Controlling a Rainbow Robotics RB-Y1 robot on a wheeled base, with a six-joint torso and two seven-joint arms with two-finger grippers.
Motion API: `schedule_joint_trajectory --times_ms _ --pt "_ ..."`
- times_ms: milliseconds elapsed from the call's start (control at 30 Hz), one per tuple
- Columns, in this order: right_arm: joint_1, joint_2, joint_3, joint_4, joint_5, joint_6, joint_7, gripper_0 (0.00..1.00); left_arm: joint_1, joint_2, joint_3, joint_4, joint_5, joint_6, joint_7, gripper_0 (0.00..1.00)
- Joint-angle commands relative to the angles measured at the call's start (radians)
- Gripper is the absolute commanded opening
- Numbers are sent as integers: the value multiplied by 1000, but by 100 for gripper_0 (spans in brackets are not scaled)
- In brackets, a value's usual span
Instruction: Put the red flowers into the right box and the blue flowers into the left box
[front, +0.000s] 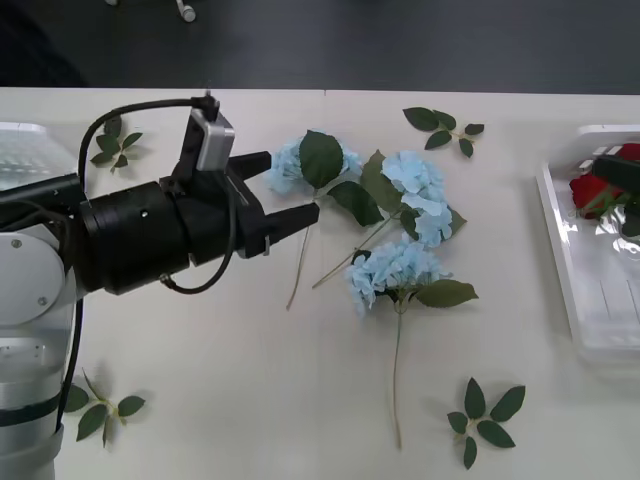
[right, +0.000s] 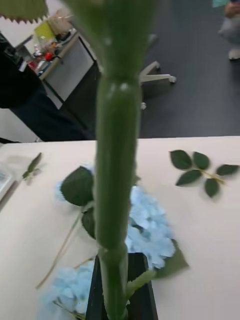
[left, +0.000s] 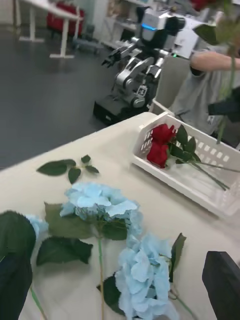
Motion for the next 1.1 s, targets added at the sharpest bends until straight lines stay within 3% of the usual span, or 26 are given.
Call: schedule_joint_trajectory --times_ms 33,400,600,833,1100 --pt "-15 -8 -7 113 -3 23 -35 0 -51 4 -24 -20 -114 -8 151 100" --pt "-46 -30 -5 429 69 90 -52 0 -96 5 -174 -17 -539 15 530 100" --pt "-115 -32 -7 607 180 168 -68 0 -163 5 -249 -17 -761 178 730 100" --pt "-153 -32 -4 693 289 204 -91 0 -255 5 -306 54 -890 322 892 100" --pt "-143 -28 27 699 396 204 -117 0 -369 5 -378 253 -962 324 1015 100"
